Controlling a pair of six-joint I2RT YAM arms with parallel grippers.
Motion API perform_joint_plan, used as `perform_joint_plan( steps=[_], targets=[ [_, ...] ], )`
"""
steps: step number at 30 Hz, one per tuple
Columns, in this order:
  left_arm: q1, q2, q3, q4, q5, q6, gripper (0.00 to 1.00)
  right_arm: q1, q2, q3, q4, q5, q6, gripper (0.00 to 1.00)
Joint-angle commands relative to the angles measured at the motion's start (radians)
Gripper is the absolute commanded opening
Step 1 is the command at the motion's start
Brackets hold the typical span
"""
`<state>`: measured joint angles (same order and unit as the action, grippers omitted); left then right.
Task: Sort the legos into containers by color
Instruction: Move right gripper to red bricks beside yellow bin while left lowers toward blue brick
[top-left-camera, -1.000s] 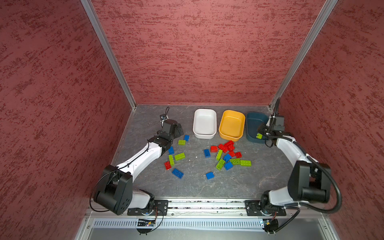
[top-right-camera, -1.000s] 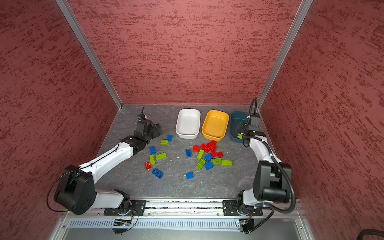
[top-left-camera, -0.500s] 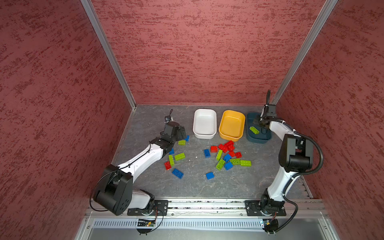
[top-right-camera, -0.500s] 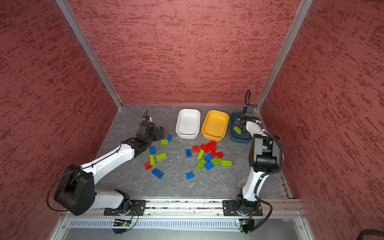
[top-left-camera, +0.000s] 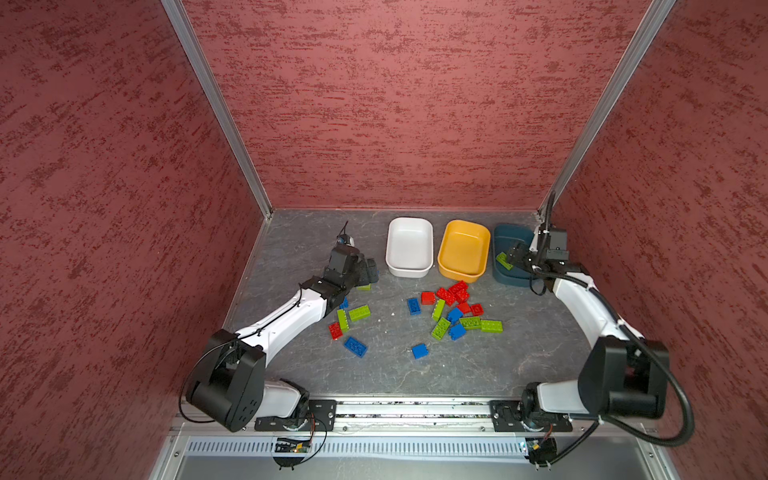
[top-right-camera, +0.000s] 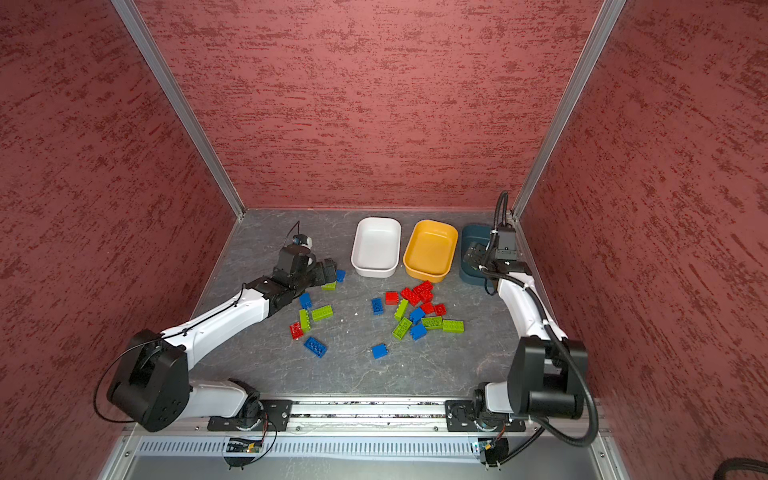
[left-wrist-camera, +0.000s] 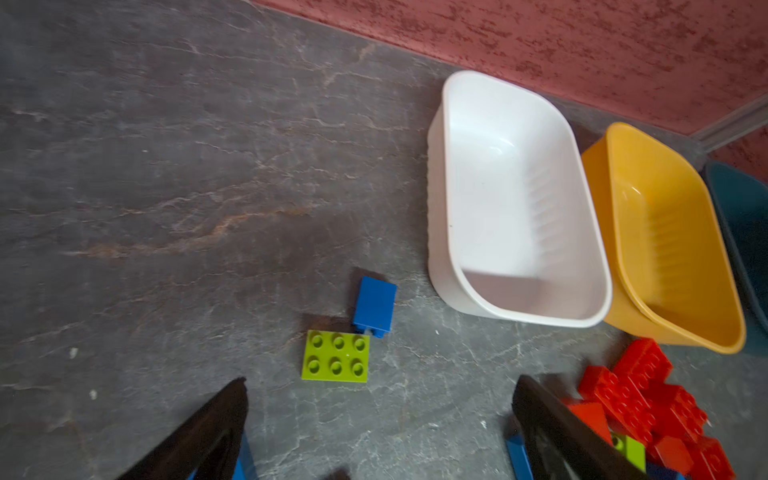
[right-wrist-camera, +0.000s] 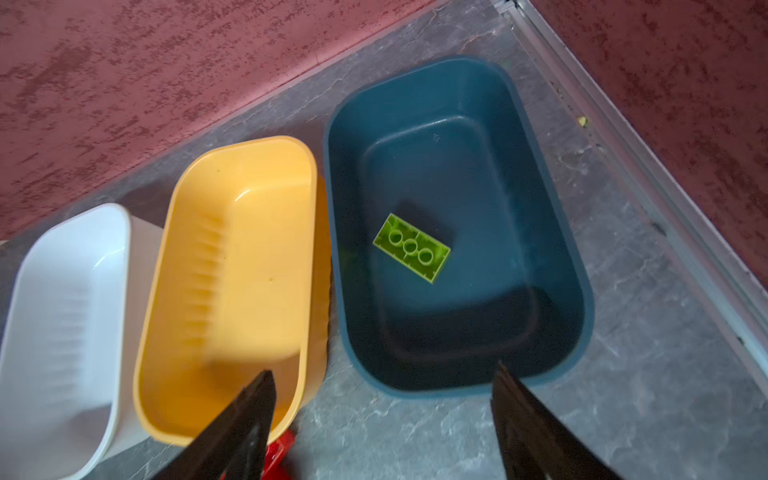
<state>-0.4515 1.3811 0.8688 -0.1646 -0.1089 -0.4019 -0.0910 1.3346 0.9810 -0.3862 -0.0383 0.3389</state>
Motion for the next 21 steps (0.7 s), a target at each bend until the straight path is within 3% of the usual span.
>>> perform_joint_plan(
  steps=[1,5,10,13,21],
  targets=[
    [-0.041,0.041,0.057,0.011,0.08,0.043,0.99,0.012,-0.09,-0.089,-0.01,-0.084,0.098,0.82],
    [-0.074,0.085,0.084,0.014,0.086,0.048,0.99,0.049,-0.172,-0.217,0.05,-0.21,0.231,0.81],
    [-0.106,0.12,0.106,0.01,0.081,0.044,0.99,0.169,-0.173,-0.281,0.072,-0.126,0.33,0.81],
    [-0.131,0.133,0.11,0.016,0.074,0.054,0.99,0.248,-0.11,-0.261,0.062,-0.052,0.324,0.81],
    [-0.21,0.165,0.141,-0.018,0.053,0.1,0.99,0.385,0.112,-0.119,0.012,-0.006,0.159,0.74]
  ],
)
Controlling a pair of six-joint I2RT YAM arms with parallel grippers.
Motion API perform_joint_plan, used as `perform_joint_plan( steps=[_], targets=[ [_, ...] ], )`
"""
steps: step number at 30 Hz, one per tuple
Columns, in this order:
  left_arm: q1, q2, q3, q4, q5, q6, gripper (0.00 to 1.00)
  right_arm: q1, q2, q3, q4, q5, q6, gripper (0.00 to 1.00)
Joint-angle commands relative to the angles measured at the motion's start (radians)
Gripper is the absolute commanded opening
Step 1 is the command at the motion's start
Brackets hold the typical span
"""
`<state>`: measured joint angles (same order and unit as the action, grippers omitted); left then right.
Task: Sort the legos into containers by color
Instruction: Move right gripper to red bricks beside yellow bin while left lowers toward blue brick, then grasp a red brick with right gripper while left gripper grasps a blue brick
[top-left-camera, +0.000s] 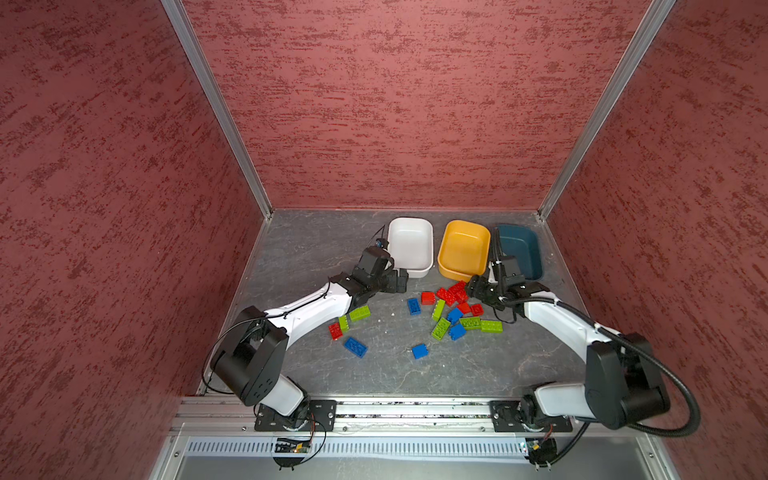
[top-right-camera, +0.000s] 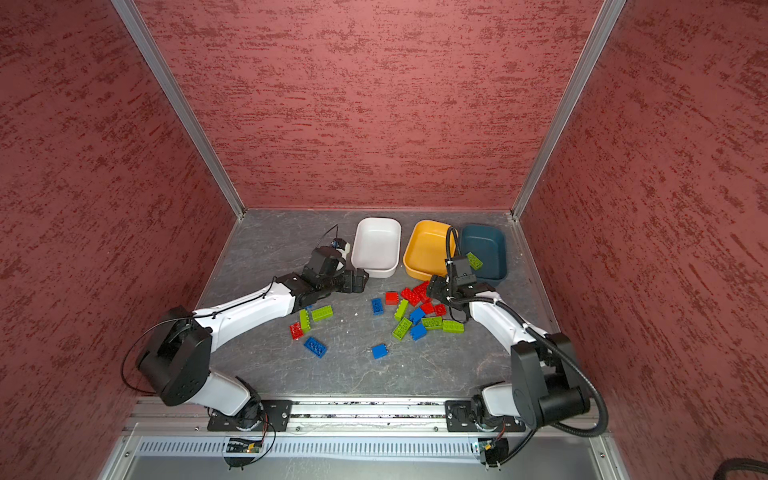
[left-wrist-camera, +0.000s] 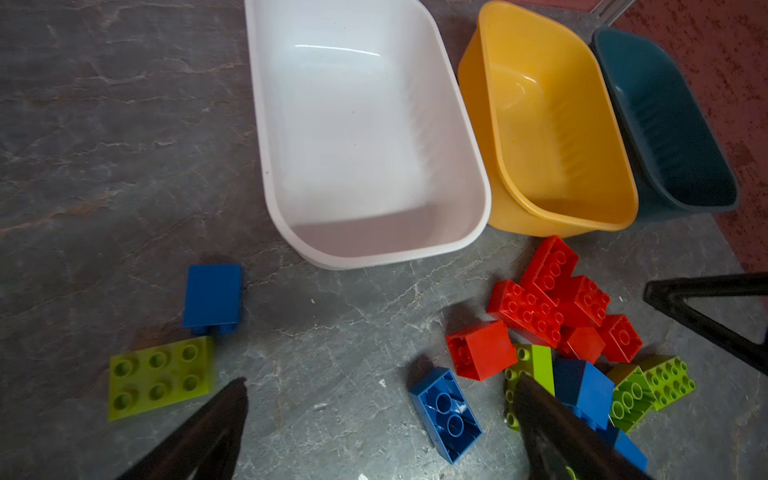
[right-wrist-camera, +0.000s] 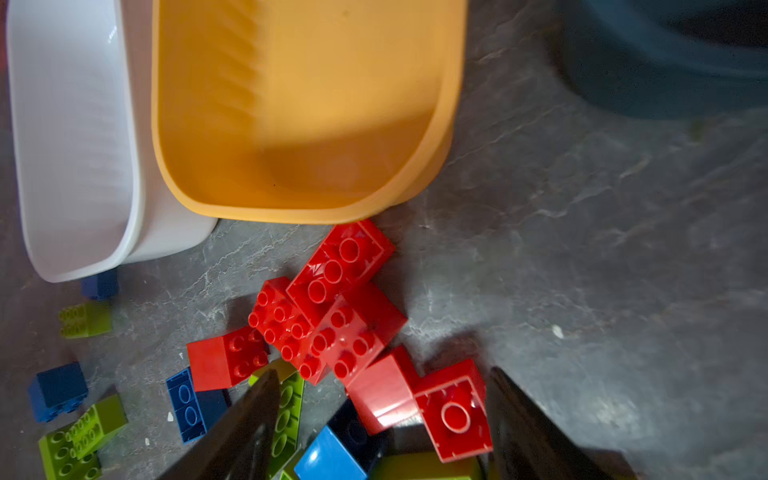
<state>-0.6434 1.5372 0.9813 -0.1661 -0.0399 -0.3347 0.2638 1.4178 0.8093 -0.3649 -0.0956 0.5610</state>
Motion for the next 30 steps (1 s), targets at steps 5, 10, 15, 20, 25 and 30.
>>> perform_joint_plan(
  steps=[5,10,15,20,25,30],
  targets=[
    [-0.049,0.027,0.031,-0.008,-0.004,0.03,0.99,0.067,0.145,0.121,-0.048,0.041,-0.147,0.7],
    [-0.078,0.07,0.065,-0.019,-0.011,-0.015,1.0,0.087,0.213,0.159,-0.094,0.126,-0.179,0.68],
    [-0.095,0.127,0.109,-0.042,-0.024,-0.063,0.99,0.106,0.251,0.166,-0.115,0.162,-0.182,0.66],
    [-0.114,0.173,0.157,-0.062,-0.026,-0.064,0.99,0.107,0.241,0.143,-0.094,0.216,-0.162,0.59],
    [-0.127,0.203,0.185,-0.089,-0.029,-0.058,0.99,0.109,0.219,0.112,-0.052,0.207,-0.167,0.52],
    [-0.131,0.207,0.184,-0.096,-0.031,-0.059,0.99,0.109,0.189,0.091,-0.035,0.213,-0.204,0.4]
  ],
)
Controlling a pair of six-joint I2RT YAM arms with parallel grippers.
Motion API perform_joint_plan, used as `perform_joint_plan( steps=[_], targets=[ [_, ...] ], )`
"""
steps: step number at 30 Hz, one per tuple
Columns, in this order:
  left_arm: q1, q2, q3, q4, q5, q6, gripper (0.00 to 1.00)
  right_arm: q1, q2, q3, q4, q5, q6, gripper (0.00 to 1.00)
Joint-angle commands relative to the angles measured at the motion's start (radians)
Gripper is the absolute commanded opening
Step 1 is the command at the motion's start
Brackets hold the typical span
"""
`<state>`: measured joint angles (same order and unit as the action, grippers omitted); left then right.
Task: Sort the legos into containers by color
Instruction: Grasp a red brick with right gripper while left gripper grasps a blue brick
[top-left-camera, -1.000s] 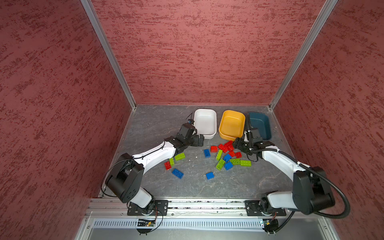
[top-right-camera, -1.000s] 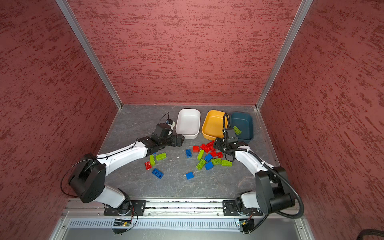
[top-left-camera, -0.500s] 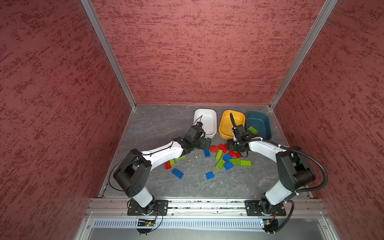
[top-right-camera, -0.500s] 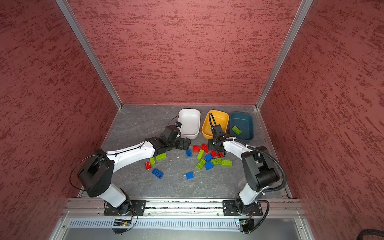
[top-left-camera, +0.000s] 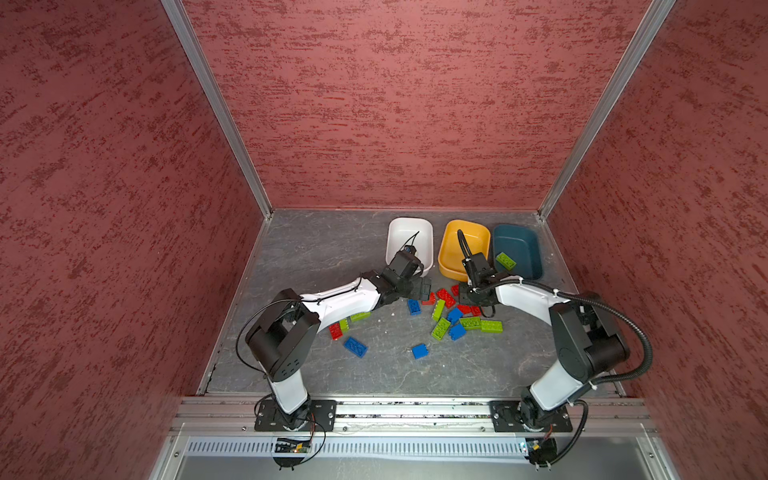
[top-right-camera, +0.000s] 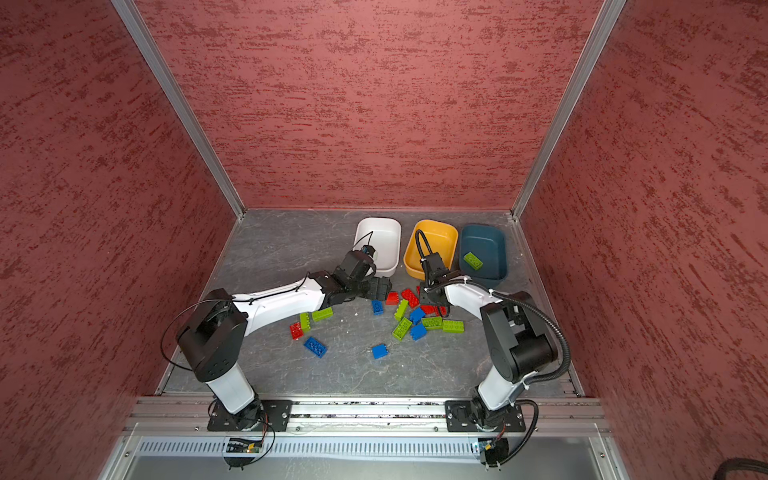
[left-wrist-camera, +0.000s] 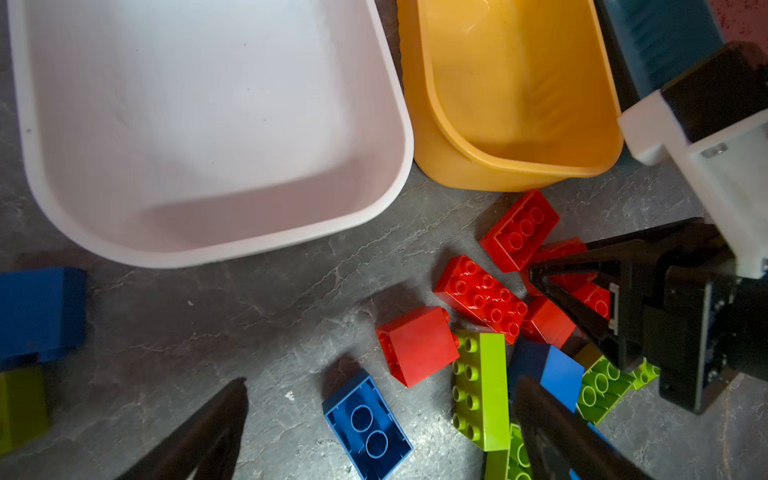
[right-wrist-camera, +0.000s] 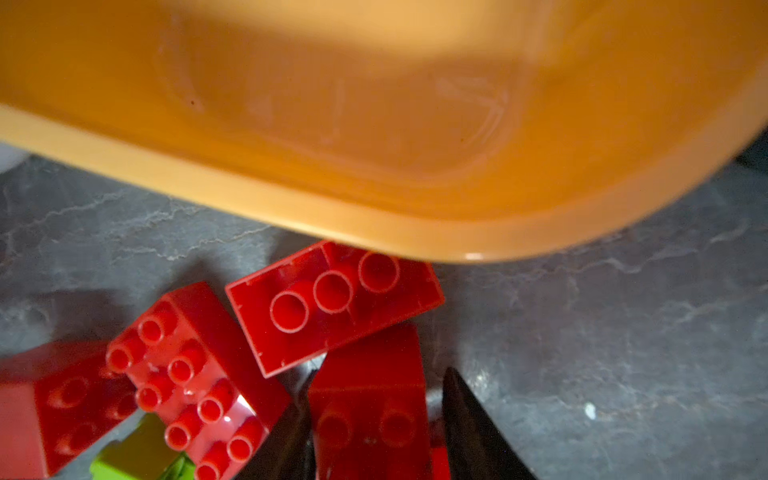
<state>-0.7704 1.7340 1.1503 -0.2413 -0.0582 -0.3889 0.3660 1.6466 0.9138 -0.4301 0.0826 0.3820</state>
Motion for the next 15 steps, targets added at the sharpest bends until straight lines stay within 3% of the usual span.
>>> perform_joint_plan(
  steps=[1,5,11,15],
  targets=[
    [-0.004,0.009,0.014,-0.023,-0.015,-0.005,0.99,0.007,-0.05,-0.015,0.031,0.035,-0.034,0.38],
    [-0.006,0.006,0.011,-0.032,-0.02,-0.008,0.99,0.008,-0.116,-0.019,0.023,0.029,-0.073,0.33],
    [-0.007,0.019,0.02,-0.047,-0.018,-0.022,0.99,0.006,-0.265,0.0,0.053,-0.09,-0.171,0.29],
    [-0.008,0.046,0.052,-0.088,-0.02,-0.034,0.99,-0.017,-0.271,0.067,0.081,-0.141,-0.171,0.29]
  ],
)
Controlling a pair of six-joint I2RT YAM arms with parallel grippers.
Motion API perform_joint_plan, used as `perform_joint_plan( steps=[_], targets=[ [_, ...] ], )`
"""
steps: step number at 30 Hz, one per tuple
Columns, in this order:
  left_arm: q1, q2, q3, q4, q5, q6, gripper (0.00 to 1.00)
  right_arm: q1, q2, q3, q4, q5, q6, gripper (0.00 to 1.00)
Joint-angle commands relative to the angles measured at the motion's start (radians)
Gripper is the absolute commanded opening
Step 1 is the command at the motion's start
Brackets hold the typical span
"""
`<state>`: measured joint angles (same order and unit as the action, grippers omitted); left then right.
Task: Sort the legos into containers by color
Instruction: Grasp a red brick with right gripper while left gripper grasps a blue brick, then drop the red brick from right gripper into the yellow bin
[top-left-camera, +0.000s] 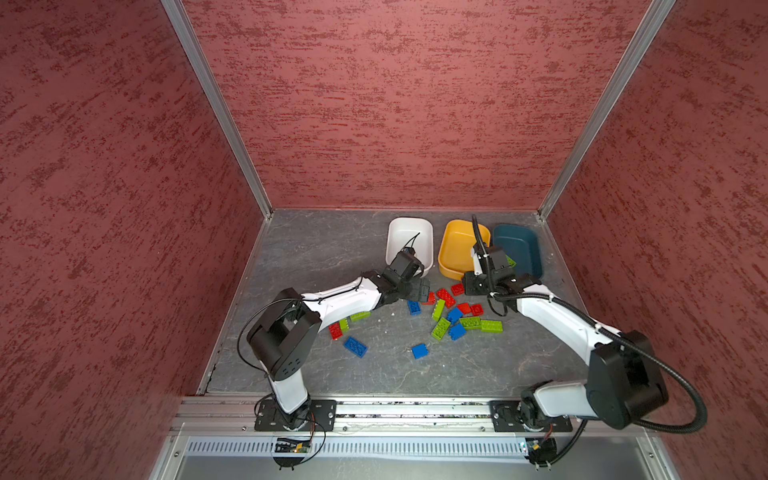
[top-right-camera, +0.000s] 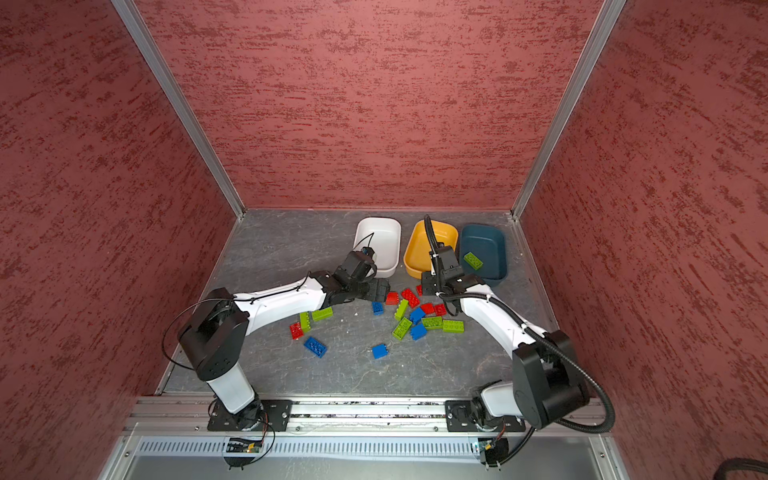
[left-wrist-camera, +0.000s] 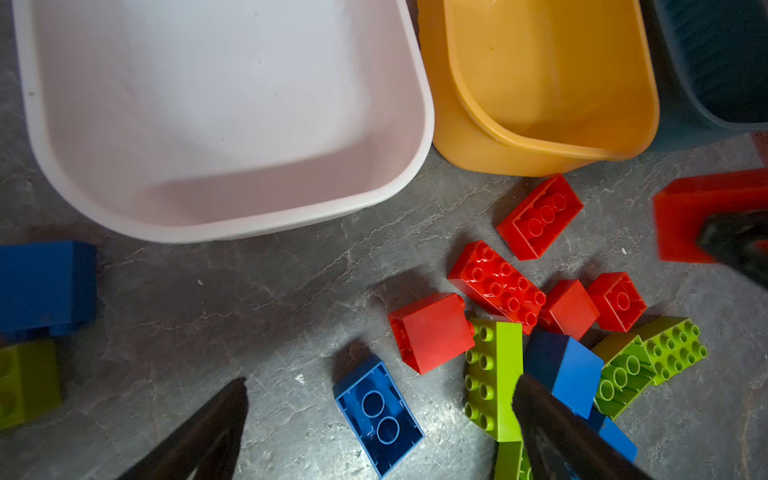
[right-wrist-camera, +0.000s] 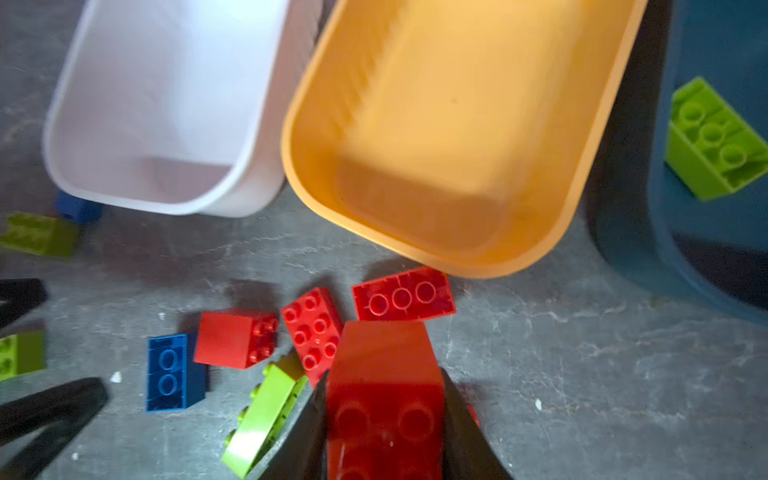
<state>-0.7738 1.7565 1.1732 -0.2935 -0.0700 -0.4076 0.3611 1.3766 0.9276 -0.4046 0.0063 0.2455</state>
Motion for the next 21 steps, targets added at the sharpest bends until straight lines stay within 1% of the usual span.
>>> perform_joint_plan(
  steps=[1,4,6,8,11,17,21],
  targets=[
    [-0.006,0.024,0.03,-0.037,-0.012,-0.019,0.99,-0.023,0.008,0.073,0.068,-0.083,-0.033,0.29],
    [-0.008,0.026,0.036,-0.057,-0.023,-0.031,0.99,-0.068,0.046,0.113,0.119,-0.104,-0.014,0.29],
    [-0.008,0.031,0.045,-0.078,-0.028,-0.036,0.99,-0.103,0.085,0.145,0.147,-0.097,0.003,0.29],
    [-0.009,0.042,0.053,-0.1,-0.031,-0.04,0.99,-0.139,0.162,0.191,0.16,-0.058,0.025,0.29],
    [-0.01,0.072,0.082,-0.143,-0.039,-0.051,0.99,-0.172,0.275,0.275,0.164,-0.004,0.022,0.3],
    [-0.011,0.128,0.151,-0.221,-0.028,-0.056,0.99,-0.191,0.496,0.481,0.178,0.062,-0.025,0.32],
    [-0.011,0.163,0.184,-0.261,-0.028,-0.055,0.99,-0.192,0.645,0.637,0.166,0.075,-0.057,0.33]
  ],
)
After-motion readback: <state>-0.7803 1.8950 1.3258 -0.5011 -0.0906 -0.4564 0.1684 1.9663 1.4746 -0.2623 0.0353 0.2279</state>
